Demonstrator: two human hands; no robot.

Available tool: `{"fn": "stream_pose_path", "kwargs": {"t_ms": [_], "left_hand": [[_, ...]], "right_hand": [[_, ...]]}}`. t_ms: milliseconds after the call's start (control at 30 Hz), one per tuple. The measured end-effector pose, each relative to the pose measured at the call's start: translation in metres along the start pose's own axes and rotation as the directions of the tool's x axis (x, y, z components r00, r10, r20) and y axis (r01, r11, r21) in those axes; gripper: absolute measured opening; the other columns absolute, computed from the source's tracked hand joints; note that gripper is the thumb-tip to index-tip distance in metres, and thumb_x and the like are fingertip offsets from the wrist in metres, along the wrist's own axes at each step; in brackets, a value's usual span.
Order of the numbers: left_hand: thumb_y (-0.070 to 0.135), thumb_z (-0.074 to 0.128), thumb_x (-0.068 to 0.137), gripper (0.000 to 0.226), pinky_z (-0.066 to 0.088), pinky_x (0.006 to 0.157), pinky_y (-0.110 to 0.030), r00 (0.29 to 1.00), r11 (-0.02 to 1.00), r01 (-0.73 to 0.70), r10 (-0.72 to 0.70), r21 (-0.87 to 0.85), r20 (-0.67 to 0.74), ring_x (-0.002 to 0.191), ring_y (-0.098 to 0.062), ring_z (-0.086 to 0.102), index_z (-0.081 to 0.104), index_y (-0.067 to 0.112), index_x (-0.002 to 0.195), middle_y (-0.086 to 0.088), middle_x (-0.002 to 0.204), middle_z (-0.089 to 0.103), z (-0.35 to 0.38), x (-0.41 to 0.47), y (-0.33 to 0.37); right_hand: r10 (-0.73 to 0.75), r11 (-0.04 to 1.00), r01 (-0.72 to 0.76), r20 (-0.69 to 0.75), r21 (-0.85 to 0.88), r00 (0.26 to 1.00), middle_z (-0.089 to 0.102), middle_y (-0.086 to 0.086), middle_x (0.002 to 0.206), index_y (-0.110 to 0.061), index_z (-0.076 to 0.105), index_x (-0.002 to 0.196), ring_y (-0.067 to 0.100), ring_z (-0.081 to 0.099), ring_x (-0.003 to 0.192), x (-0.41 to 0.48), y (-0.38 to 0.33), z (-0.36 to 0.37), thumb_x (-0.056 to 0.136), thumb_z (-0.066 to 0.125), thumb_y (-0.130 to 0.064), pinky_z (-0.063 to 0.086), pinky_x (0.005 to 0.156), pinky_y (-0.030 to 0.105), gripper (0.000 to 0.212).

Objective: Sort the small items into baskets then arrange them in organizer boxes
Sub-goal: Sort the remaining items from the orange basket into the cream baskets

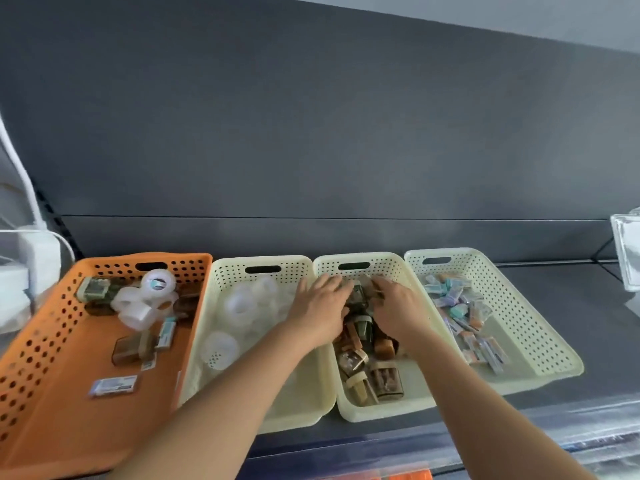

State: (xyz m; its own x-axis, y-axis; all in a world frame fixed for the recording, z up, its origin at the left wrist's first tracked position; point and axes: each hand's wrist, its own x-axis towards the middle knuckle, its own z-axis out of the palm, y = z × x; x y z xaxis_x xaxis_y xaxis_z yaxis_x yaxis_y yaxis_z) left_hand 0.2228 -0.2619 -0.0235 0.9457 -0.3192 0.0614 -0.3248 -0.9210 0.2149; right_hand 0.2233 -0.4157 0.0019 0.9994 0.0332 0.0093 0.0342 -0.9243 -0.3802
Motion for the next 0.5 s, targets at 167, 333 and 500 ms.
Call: {"fn": "stream_pose_path", "kwargs": {"t_ms": [167, 333, 500], "left_hand": [[0.028, 0.052, 0.094, 0.053, 0.017, 0.114, -0.045, 0.994, 0.997, 0.008, -0.016, -0.071, -0.111, 0.142, -0.020, 0.019, 0.036, 0.020, 0.144, -0.001, 0.153, 0.031, -0.018, -0.017, -0.011], [0.022, 0.057, 0.087, 0.042, 0.033, 0.102, -0.037, 0.933, 0.981, 0.168, -0.189, -0.093, -0.305, 0.126, -0.020, 0.042, 0.056, 0.021, 0.129, 0.003, 0.133, 0.053, -0.050, -0.060, -0.053], [0.019, 0.057, 0.087, 0.035, 0.046, 0.088, -0.040, 0.847, 0.916, 0.392, -0.395, -0.085, -0.356, 0.115, -0.020, 0.050, 0.062, 0.022, 0.122, 0.004, 0.121, 0.057, -0.069, -0.115, -0.118]], "right_hand": [[-0.129, 0.990, 0.134, -0.091, 0.051, 0.987, 0.054, 0.004, 0.133, -0.017, 0.052, 0.133, 0.023, 0.047, 0.124, 0.003, -0.028, 0.010, 0.090, 0.045, -0.006, 0.038, 0.103, 0.034, 0.045], [-0.347, 0.927, 0.361, -0.137, 0.101, 0.928, 0.061, 0.003, 0.121, -0.018, 0.063, 0.121, 0.023, 0.049, 0.117, -0.002, -0.089, 0.024, 0.088, 0.057, -0.018, 0.038, 0.093, 0.030, 0.033], [-0.596, 0.788, 0.602, -0.084, 0.131, 0.798, 0.064, 0.001, 0.117, -0.019, 0.067, 0.116, 0.021, 0.050, 0.115, -0.018, -0.162, 0.050, 0.088, 0.062, -0.026, 0.039, 0.095, 0.030, 0.029]]}}
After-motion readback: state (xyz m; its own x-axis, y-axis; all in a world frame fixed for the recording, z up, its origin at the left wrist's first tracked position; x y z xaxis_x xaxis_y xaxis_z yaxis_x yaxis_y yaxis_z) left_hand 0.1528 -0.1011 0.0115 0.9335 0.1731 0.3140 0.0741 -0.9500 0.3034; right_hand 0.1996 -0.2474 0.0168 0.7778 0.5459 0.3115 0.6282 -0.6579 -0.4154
